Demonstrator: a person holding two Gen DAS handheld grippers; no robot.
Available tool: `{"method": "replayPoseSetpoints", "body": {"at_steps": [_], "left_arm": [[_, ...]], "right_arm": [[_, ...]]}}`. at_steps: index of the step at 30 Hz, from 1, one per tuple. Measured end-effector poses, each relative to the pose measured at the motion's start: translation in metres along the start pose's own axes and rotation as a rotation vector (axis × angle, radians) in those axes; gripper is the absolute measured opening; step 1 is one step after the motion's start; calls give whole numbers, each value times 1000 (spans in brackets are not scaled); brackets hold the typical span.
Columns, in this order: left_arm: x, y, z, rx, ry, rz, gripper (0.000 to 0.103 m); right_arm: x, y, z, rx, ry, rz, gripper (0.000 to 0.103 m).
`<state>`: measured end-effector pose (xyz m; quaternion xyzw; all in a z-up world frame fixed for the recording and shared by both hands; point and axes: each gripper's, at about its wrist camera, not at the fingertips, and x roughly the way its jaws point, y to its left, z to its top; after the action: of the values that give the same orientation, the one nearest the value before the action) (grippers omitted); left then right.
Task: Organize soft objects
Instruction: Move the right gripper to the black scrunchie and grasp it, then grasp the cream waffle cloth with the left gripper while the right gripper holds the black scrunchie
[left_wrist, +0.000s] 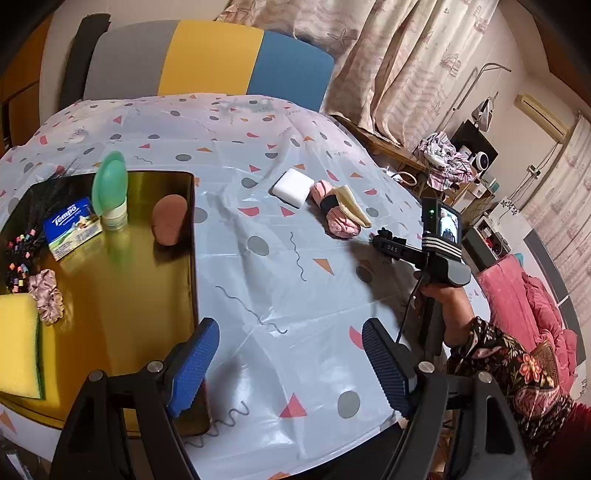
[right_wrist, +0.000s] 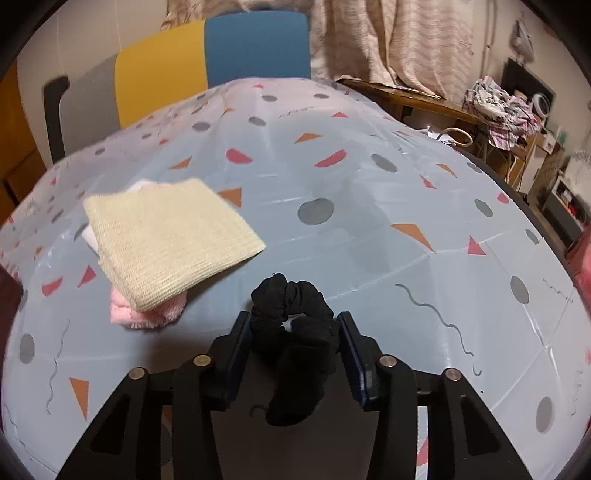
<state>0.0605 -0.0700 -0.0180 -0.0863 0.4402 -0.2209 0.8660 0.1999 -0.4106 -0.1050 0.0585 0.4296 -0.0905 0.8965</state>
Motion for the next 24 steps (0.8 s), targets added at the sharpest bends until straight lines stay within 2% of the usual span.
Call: {"method": "replayPoseSetpoints", "body": {"at_steps": [1,4,13,19,22,24], "left_arm": [[2,-2,1,-1,2,-1,81],[11,-11,7,0,9,-8,81],[50,-54,44,37,15,-37,81],[104,-80,81,59,68,-40,81],[134,-87,98,33,113,-78,81],[151,-90,108,12,122,-65,81]], "right_arm": [[0,-2,0,7,-3,2,33],[-3,-6,-2,26,-20,14,24],[-14,-18,-9,104,-101,37,23],[-16,-28,-14,160,-116,45,23],[-15,-32,-17,183,-114,50,23],[-16,-34,-19,194,-121,51,23]]}}
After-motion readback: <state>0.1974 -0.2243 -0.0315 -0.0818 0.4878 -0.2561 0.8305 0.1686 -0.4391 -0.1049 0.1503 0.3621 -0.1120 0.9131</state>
